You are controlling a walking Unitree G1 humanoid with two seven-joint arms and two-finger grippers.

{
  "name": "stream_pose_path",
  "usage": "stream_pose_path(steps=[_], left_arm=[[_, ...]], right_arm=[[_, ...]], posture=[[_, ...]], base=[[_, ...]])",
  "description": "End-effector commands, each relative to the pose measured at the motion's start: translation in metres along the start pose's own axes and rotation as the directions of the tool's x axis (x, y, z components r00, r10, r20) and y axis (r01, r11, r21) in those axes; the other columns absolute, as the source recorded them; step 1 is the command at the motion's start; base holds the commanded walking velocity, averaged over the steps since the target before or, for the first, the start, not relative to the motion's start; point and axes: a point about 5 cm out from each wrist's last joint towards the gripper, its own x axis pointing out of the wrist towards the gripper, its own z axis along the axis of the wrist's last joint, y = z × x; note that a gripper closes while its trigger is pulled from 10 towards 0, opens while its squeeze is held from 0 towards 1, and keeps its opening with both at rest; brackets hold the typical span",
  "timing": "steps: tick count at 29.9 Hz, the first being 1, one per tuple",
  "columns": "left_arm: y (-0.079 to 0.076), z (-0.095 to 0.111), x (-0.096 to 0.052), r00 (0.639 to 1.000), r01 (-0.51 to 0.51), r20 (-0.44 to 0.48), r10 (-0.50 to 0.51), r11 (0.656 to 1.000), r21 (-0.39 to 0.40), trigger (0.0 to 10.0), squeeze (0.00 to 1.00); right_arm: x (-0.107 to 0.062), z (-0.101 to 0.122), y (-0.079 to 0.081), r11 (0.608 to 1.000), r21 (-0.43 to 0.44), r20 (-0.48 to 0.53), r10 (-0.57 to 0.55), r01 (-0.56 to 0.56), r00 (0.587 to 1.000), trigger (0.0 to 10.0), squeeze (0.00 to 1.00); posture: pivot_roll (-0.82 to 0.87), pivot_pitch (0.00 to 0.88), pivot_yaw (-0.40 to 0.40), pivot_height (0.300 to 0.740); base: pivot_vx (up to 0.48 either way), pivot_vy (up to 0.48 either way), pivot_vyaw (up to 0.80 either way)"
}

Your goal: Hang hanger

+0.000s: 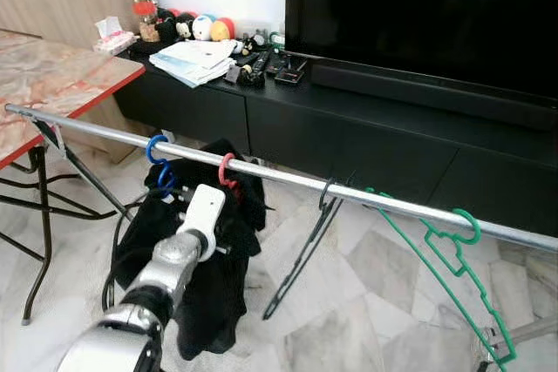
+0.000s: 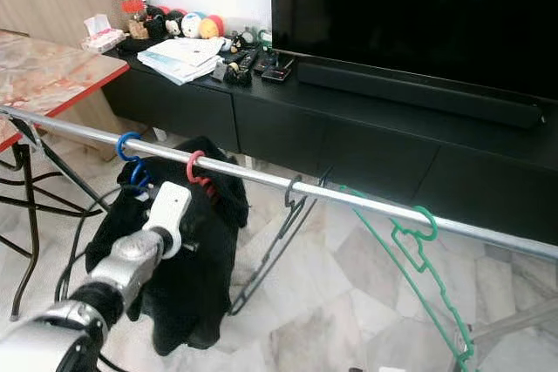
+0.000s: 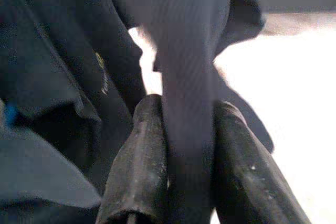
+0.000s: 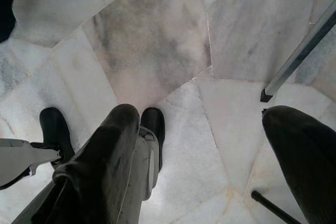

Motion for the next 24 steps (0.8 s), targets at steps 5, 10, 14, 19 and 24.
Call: stream_pose_path(steps=[5, 10, 14, 19, 24], left_arm=[[0.007, 0.000, -0.007, 0.995, -0.048, 0.081, 0.051, 0.998, -0.048, 10.0, 1.00], [0.009, 0.002, -0.017, 0.980, -0.079, 0.177, 0.092, 0.994, -0.080, 10.0, 1.00], [0.009, 0.002, -0.017, 0.980, -0.079, 0.177, 0.092, 0.994, -0.080, 10.0, 1.00], [0.009, 0.002, -0.017, 0.980, -0.079, 0.177, 0.092, 0.994, -0.080, 10.0, 1.00], [0.009, 0.002, -0.017, 0.980, -0.079, 0.177, 0.092, 0.994, -0.080, 10.0, 1.00]], right_arm=[[0.000, -0.001, 0.003, 1.000, 0.012, -0.004, 0.007, -0.007, 1.000, 10.0, 0.00], [0.000, 0.000, 0.004, 1.000, 0.006, -0.002, 0.016, -0.016, 1.000, 10.0, 0.00], [0.000, 0.000, 0.004, 1.000, 0.006, -0.002, 0.016, -0.016, 1.000, 10.0, 0.00], [0.000, 0.000, 0.004, 1.000, 0.006, -0.002, 0.016, -0.016, 1.000, 10.0, 0.00], [0.000, 0.000, 0.004, 1.000, 0.006, -0.002, 0.016, -0.016, 1.000, 10.0, 0.00]], posture=[[-0.05, 0.047, 0.043, 0.740], [-0.05, 0.028, 0.032, 0.740], [-0.05, 0.028, 0.032, 0.740], [-0.05, 0.028, 0.032, 0.740], [-0.05, 0.028, 0.032, 0.740]], base=[[0.000, 0.000, 0.00], [0.000, 0.000, 0.00], [0.000, 0.000, 0.00], [0.000, 0.000, 0.00], [0.000, 0.000, 0.00]])
